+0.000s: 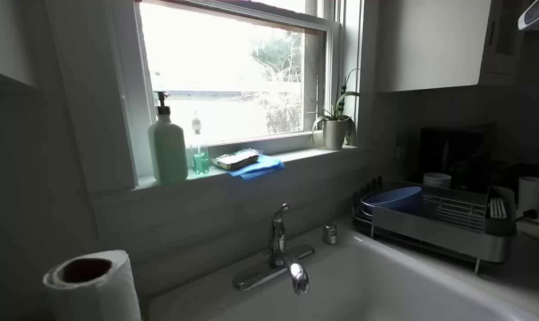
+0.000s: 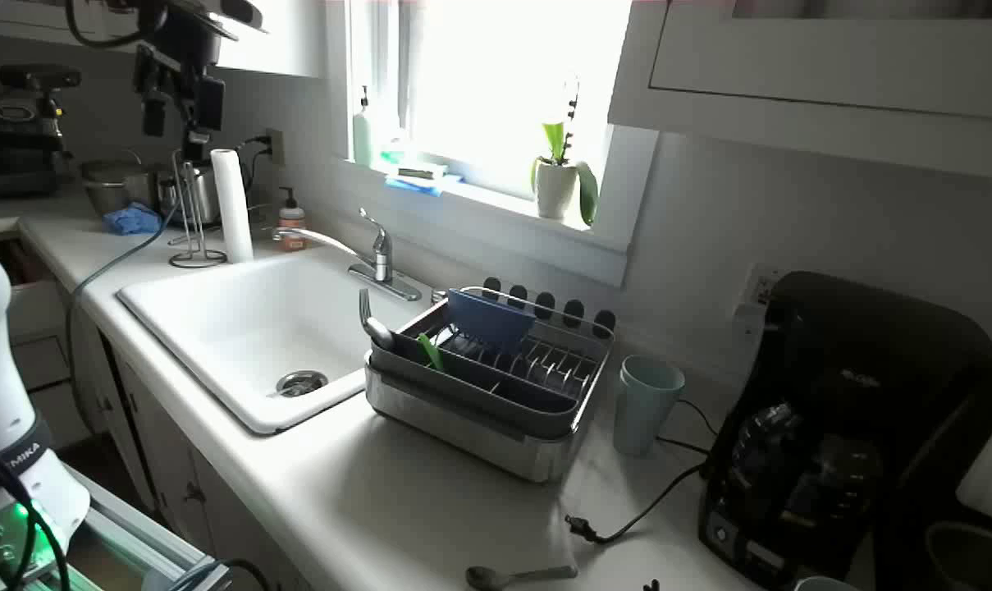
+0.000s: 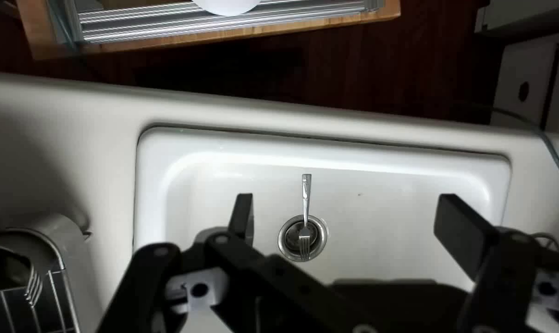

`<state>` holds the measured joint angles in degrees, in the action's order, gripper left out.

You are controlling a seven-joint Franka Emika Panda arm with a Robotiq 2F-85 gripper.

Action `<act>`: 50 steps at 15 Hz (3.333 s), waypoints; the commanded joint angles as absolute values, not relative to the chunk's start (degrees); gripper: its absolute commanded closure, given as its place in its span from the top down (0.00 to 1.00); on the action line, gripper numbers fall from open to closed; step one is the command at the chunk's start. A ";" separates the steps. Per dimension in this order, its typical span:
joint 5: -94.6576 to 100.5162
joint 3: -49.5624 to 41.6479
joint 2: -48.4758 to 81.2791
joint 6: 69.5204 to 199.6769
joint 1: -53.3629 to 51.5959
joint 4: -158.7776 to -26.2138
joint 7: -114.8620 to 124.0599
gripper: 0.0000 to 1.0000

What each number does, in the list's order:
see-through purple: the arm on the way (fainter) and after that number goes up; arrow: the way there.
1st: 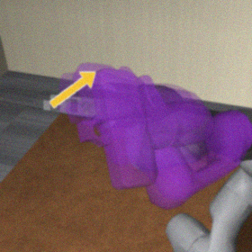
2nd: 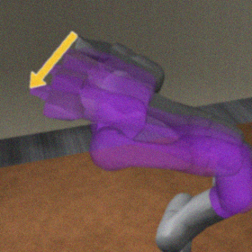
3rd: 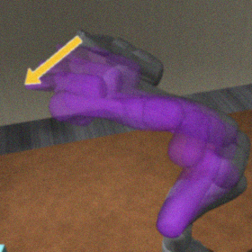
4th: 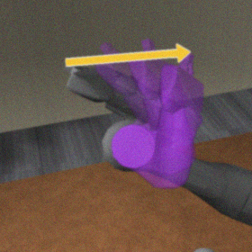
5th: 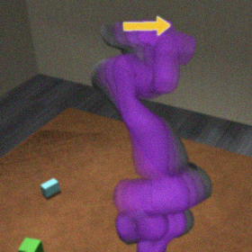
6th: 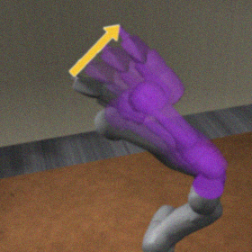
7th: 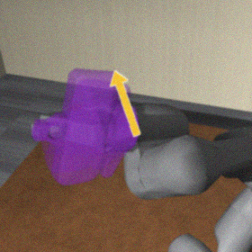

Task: Pick up the blue bowl from the dish rack and put it in the sink, pick up the silver fork from the dish rack and put it in the blue bowl, close the tap

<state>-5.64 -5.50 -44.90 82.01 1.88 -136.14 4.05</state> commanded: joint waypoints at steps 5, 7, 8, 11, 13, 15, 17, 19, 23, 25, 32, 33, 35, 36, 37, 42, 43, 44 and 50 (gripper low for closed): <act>-6.10 -4.67 -44.75 81.82 3.15 -135.98 3.34 1.00; -6.12 -4.58 -43.99 82.69 3.57 -135.89 4.24 1.00; -5.81 -4.59 -42.43 84.99 4.48 -135.73 5.44 1.00; -5.84 -5.20 -39.83 95.39 5.82 -135.88 5.64 1.00; -6.73 -5.96 -39.61 104.89 5.63 -136.91 3.24 1.00; -5.77 -6.17 -38.04 113.78 5.63 -137.57 1.74 1.00; -5.02 -6.33 -35.03 120.94 6.82 -137.31 3.43 1.00; -4.90 -6.89 -31.49 126.19 9.08 -136.71 6.80 1.00; -5.45 -8.05 -29.60 129.35 10.91 -136.95 7.65 1.00; -5.38 -8.62 -28.02 130.11 11.54 -136.94 7.18 1.00; -0.39 -5.11 -21.96 131.41 14.93 -133.75 16.42 1.00; 1.11 -5.11 -19.04 133.63 15.80 -133.03 18.51 1.00; 4.70 -4.68 -13.41 135.44 17.64 -130.49 24.10 1.00; 6.59 -4.62 -10.55 136.02 18.36 -129.03 27.16 1.00; 8.28 -4.87 -7.55 135.94 18.76 -127.33 30.17 1.00; 13.11 -8.84 5.48 129.19 17.04 -116.77 43.14 1.00; 12.53 -9.84 7.41 127.35 16.50 -114.81 44.42 1.00; 11.77 -10.81 9.03 125.60 16.09 -113.11 45.18 1.00; 8.76 -15.00 17.73 116.13 15.36 -103.99 47.46 1.00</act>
